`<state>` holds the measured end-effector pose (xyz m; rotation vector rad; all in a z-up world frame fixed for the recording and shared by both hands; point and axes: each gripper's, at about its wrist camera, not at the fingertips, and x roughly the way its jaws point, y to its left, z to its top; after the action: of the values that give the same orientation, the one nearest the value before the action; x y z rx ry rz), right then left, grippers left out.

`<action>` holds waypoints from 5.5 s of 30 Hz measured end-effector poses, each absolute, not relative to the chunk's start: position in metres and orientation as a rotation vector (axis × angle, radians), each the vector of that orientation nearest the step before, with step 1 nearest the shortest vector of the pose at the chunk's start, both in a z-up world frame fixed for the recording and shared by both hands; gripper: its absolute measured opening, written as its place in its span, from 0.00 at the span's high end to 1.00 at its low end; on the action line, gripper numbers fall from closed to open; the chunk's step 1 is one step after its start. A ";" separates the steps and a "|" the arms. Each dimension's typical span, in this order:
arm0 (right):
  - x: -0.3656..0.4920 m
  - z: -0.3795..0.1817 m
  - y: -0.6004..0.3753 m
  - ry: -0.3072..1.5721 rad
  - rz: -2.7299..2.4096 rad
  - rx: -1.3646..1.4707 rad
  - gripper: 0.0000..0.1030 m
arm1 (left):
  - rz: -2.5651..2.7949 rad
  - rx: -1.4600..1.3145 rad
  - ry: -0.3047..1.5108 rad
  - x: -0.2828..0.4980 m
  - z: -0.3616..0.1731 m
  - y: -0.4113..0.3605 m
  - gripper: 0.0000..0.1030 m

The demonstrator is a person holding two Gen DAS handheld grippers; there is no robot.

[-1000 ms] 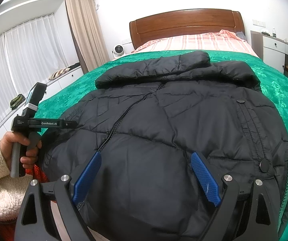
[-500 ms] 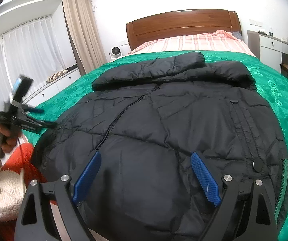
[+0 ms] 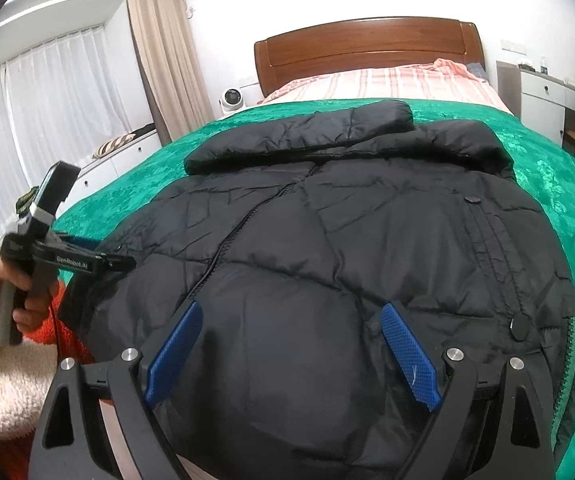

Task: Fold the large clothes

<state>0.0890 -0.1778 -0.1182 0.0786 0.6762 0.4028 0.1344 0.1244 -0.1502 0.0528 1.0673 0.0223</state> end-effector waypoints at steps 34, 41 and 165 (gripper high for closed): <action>0.088 -0.143 -0.328 1.206 0.231 0.332 0.12 | -0.159 -0.214 1.193 0.092 -0.173 0.159 0.01; 0.094 -0.139 -0.309 1.241 0.293 0.297 0.70 | -0.192 -0.224 1.221 0.075 -0.165 0.155 0.70; 0.429 -0.147 -0.292 0.664 0.386 0.375 0.01 | -0.288 0.036 0.904 0.376 -0.121 -0.004 0.00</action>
<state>0.4292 -0.2920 -0.1469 0.3751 0.6640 0.3862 0.3763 -0.0037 -0.1208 0.0362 0.9038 -0.2879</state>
